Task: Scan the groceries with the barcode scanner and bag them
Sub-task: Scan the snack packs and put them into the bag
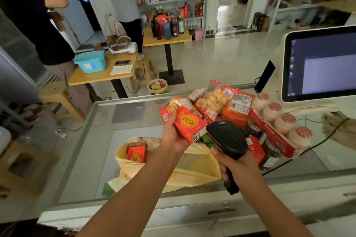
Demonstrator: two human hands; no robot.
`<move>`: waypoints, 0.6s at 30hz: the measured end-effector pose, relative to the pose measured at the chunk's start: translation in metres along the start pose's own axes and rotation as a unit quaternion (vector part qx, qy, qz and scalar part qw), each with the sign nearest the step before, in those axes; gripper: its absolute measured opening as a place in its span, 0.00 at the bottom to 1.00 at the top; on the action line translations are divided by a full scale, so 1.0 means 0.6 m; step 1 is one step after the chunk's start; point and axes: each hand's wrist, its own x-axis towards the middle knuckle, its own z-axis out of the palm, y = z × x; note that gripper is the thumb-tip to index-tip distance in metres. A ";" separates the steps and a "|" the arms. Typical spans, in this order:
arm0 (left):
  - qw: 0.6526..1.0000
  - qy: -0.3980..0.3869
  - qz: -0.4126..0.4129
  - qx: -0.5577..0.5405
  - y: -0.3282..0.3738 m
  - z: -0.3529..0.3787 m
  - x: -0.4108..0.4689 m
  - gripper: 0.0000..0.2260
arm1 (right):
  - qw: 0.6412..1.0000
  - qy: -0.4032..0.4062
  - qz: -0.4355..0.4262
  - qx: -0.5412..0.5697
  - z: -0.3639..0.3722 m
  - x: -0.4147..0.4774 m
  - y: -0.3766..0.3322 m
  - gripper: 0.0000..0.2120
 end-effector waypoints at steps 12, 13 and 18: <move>0.994 0.087 -0.048 0.048 0.001 -0.030 0.015 0.26 | 0.990 -0.127 0.026 -0.054 -0.021 -0.017 -0.013 0.19; 0.991 0.084 -0.049 0.087 0.011 -0.027 0.012 0.26 | 0.986 -0.143 0.034 -0.073 -0.021 -0.021 -0.018 0.17; 0.858 0.089 -0.106 0.495 0.082 0.006 -0.005 0.20 | 0.959 -0.201 0.045 -0.197 -0.016 -0.027 -0.031 0.07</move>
